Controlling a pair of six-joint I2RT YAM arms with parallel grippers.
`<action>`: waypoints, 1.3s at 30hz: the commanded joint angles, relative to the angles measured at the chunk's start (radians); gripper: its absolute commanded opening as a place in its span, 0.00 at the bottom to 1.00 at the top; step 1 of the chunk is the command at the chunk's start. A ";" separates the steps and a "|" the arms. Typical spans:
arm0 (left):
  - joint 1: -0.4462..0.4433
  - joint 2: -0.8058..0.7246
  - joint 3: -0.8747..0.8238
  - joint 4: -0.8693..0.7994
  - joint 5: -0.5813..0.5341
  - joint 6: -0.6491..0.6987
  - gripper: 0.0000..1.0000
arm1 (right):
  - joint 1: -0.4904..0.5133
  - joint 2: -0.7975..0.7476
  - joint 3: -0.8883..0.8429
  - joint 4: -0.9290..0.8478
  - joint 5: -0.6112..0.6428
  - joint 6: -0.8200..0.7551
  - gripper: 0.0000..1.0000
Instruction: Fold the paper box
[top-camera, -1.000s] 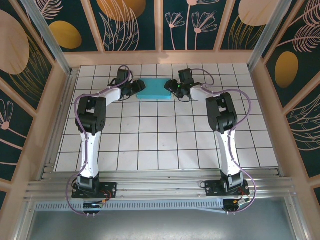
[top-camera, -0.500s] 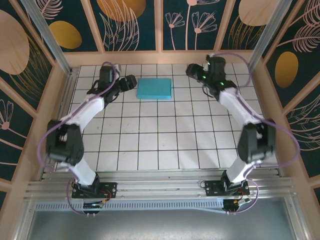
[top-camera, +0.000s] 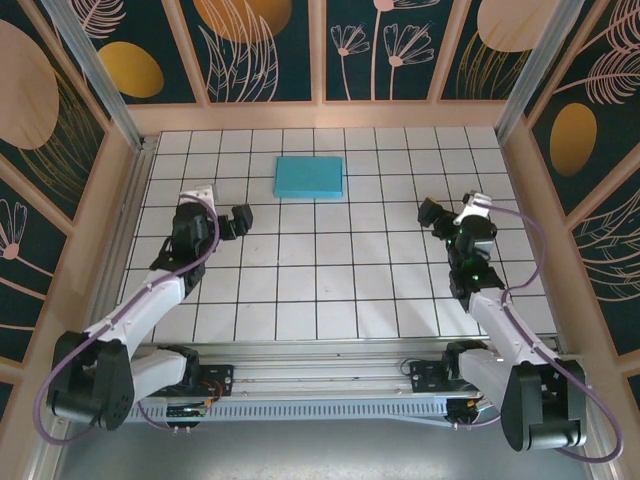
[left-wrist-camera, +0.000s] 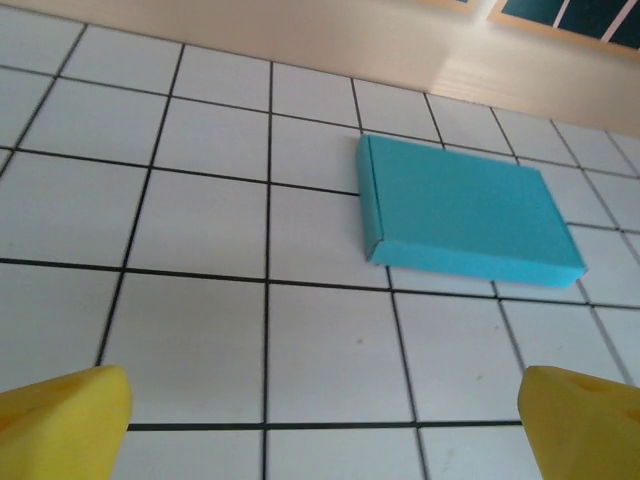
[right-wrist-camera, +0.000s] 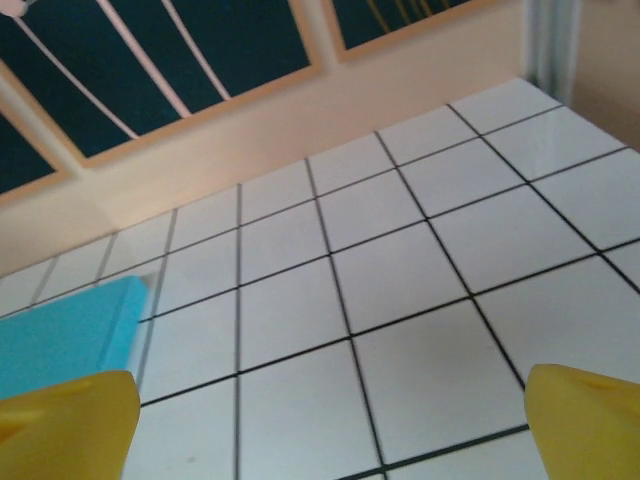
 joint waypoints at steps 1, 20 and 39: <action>-0.001 -0.069 -0.085 0.183 -0.068 0.121 0.99 | -0.027 0.034 -0.063 0.220 0.068 -0.090 0.99; -0.001 -0.309 -0.355 0.216 -0.412 0.237 0.99 | -0.202 0.610 -0.240 1.045 -0.278 -0.178 0.99; 0.104 0.232 -0.250 0.690 -0.357 0.254 0.99 | -0.105 0.601 -0.208 0.969 -0.069 -0.234 0.99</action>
